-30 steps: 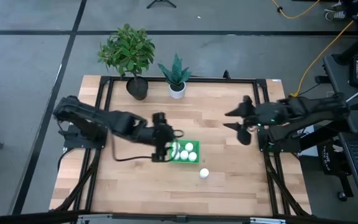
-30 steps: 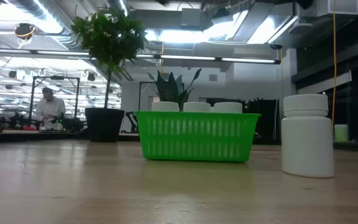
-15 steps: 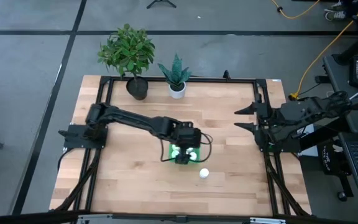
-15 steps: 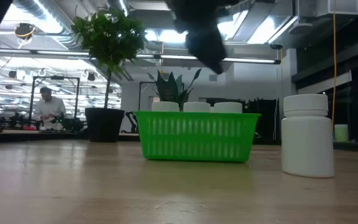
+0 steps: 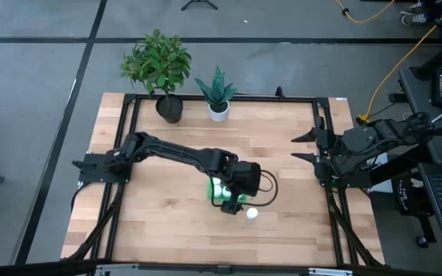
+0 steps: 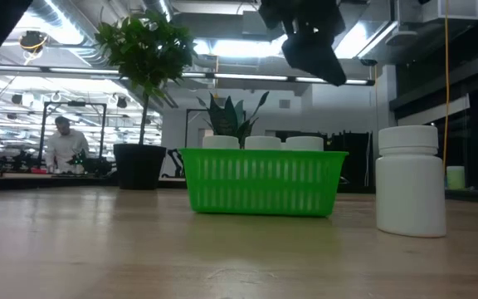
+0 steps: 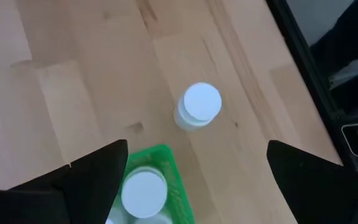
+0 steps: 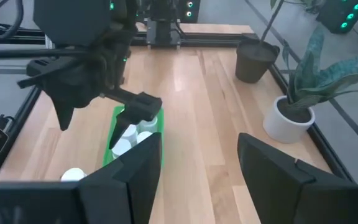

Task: Pick and place pill bottles into a basket
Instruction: Put the white pill bottle into the green bin

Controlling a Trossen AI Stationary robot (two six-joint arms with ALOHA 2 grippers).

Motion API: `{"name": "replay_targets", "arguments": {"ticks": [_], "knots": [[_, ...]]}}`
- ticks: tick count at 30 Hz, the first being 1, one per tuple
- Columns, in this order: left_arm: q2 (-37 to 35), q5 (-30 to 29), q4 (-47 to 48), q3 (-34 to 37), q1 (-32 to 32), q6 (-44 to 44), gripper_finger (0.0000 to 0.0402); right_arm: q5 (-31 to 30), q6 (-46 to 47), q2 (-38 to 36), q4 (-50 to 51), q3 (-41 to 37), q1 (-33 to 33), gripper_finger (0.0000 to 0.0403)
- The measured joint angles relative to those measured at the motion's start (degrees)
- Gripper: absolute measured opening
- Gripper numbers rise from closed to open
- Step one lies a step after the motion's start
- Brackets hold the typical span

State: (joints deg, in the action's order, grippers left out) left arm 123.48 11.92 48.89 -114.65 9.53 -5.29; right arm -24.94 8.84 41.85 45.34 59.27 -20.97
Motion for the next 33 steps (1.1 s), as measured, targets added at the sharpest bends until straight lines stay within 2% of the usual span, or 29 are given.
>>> {"name": "replay_targets", "arguments": {"ticks": [15,20,28,30,33], "knots": [[0.16,-3.19,-1.67,-0.04,4.05,2.42,0.0377,0.01,-0.16,0.0,-2.46,0.0,0.0,0.0212],[0.16,-1.4,-2.87,-0.04,5.57,2.99,0.0377,0.01,0.08,0.0,-4.12,0.02,0.0,0.0212],[0.24,-0.3,-11.01,-0.79,5.53,4.53,0.0377,0.09,1.82,0.0,-4.2,0.02,0.0,0.0212],[1.19,-0.37,-14.65,-1.2,4.65,4.84,0.0377,0.12,1.24,0.0,-4.02,0.02,0.01,0.0212],[3.99,0.53,-15.29,-1.03,3.66,6.79,0.0377,0.13,-0.39,0.02,-3.99,0.02,0.0,0.0212]]}}
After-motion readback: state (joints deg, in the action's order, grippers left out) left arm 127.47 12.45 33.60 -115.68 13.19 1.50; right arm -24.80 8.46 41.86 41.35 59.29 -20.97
